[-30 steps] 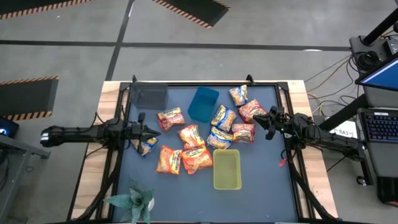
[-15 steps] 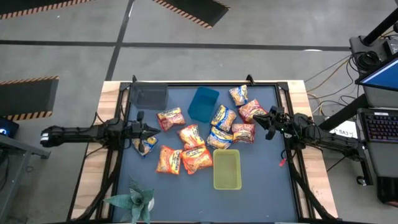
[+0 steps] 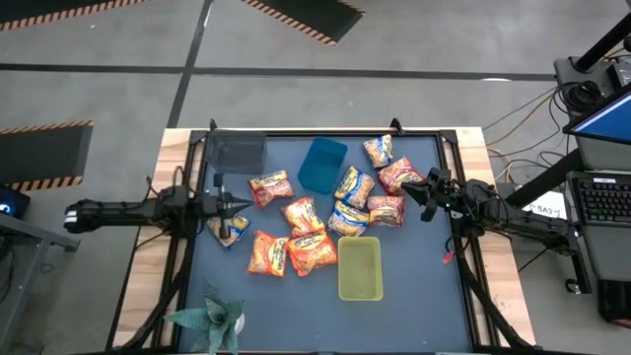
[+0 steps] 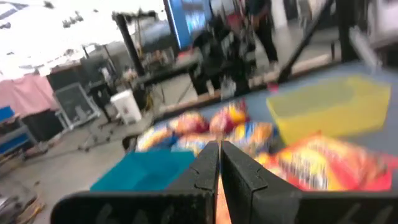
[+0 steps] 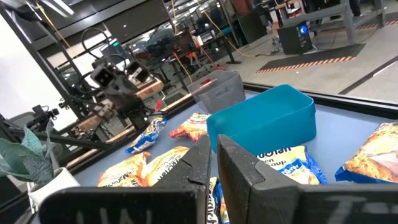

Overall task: Sort Maruchan noodles
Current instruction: Put the red noodle pack into the yellow bin

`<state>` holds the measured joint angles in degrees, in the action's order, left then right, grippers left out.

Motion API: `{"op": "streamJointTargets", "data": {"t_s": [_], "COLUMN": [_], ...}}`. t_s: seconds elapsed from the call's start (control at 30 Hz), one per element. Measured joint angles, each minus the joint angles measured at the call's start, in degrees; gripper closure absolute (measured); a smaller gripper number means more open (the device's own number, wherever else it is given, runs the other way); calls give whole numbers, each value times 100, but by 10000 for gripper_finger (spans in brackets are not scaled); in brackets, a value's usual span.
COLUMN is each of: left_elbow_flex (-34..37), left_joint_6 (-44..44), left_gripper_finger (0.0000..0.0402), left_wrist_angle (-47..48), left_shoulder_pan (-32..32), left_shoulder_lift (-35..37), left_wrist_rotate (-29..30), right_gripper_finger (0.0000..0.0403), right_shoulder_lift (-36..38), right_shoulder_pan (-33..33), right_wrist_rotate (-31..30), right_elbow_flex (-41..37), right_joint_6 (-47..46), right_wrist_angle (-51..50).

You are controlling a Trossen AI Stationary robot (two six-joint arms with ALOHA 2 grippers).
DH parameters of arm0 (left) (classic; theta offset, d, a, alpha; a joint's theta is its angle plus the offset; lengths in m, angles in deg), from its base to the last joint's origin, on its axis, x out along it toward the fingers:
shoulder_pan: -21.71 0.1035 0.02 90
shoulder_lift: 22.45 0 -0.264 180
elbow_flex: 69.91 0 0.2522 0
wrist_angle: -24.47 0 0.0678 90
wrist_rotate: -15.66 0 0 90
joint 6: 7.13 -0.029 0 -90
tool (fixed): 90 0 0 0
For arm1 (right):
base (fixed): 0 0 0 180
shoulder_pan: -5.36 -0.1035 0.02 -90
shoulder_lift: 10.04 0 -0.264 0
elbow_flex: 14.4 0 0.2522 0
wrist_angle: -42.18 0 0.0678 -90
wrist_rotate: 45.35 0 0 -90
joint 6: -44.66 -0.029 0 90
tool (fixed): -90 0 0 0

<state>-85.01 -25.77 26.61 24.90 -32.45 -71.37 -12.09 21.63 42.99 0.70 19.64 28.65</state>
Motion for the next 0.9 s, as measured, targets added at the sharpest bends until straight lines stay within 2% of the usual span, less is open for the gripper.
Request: {"op": "streamJointTargets", "data": {"t_s": [0.07, 0.23, 0.37, 0.5, 0.6, 0.9], "left_elbow_flex": [-1, -1, -1, -1, -1, 0], "left_joint_6": [389, 2590, 3242, 4621, 4848, 4981], "left_gripper_finger": [402, 402, 402, 402, 402, 402], "left_wrist_angle": [-294, -1341, -2164, -2758, -2954, -3024], "left_shoulder_pan": [1, 7, 3, -4, -4, -38], "left_shoulder_lift": [0, -15, -13, -67, -162, -787], "left_wrist_rotate": [-47, 71, 278, 154, 105, 84], "right_gripper_finger": [385, 385, 385, 385, 385, 385], "right_shoulder_lift": [0, 0, 7, 4, 4, -175], "right_shoulder_pan": [0, 0, 0, 2, 1, 0], "right_wrist_rotate": [2, 13, -14, -665, -894, -850], "right_elbow_flex": [0, 0, 0, 0, 0, -55], "right_joint_6": [-2, -373, -348, -353, -352, -541], "right_wrist_angle": [2, 10, 72, 87, 98, 547]}}
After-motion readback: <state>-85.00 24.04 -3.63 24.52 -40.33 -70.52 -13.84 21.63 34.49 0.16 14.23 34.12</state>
